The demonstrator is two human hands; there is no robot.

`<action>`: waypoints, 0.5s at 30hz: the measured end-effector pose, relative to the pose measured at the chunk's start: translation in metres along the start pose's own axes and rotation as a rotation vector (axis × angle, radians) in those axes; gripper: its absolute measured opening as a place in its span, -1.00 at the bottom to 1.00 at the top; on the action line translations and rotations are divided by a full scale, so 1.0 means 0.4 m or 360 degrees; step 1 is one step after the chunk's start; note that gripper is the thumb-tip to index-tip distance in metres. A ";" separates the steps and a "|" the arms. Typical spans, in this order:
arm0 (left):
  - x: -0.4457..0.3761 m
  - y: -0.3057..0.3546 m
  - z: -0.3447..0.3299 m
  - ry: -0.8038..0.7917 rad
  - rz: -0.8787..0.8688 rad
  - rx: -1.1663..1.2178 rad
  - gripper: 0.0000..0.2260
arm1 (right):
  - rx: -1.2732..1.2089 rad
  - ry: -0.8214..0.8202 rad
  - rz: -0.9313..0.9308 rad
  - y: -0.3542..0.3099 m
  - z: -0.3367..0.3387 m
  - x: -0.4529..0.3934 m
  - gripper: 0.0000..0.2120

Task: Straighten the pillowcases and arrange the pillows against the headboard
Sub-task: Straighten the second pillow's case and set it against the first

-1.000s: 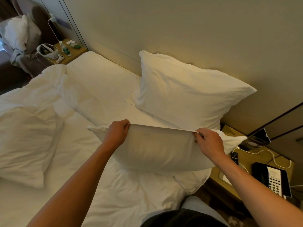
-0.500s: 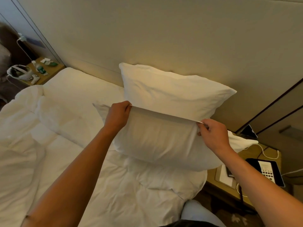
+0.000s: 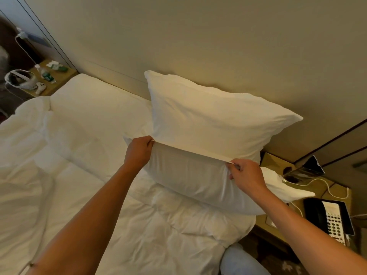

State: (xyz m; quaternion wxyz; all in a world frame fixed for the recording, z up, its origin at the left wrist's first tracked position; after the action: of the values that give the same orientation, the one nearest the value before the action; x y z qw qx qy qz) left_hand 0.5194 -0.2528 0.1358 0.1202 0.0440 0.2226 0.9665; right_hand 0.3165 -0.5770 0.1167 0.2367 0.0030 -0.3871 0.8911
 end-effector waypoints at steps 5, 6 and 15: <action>-0.101 0.012 0.078 0.0156 -0.0082 -0.0031 -0.75 | -0.0177 0.0015 0.0077 -0.060 -0.010 -0.081 -0.71; -0.131 0.016 0.095 0.0194 -0.0097 -0.0033 -0.75 | -0.0204 0.0028 0.0095 -0.073 -0.013 -0.104 -0.71; -0.232 -0.063 -0.067 -0.0026 0.0280 0.0021 -0.46 | 0.0119 -0.0100 0.0089 -0.144 -0.140 -0.282 -0.70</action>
State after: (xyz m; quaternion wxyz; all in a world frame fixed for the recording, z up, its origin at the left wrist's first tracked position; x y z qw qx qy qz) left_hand 0.6107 -0.2655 0.0977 0.0364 0.0719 0.2231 0.9715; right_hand 0.4512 -0.5516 0.0958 0.1991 0.0291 -0.3606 0.9108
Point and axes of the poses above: each hand's wrist, its own x-axis away from the middle knuckle, its own z-axis out of the back of the hand, y = z × x, the point moved 6 cm from there along -x, towards the middle knuckle, and after that the axes turned 3 degrees about -x, right-handed, at the moved point
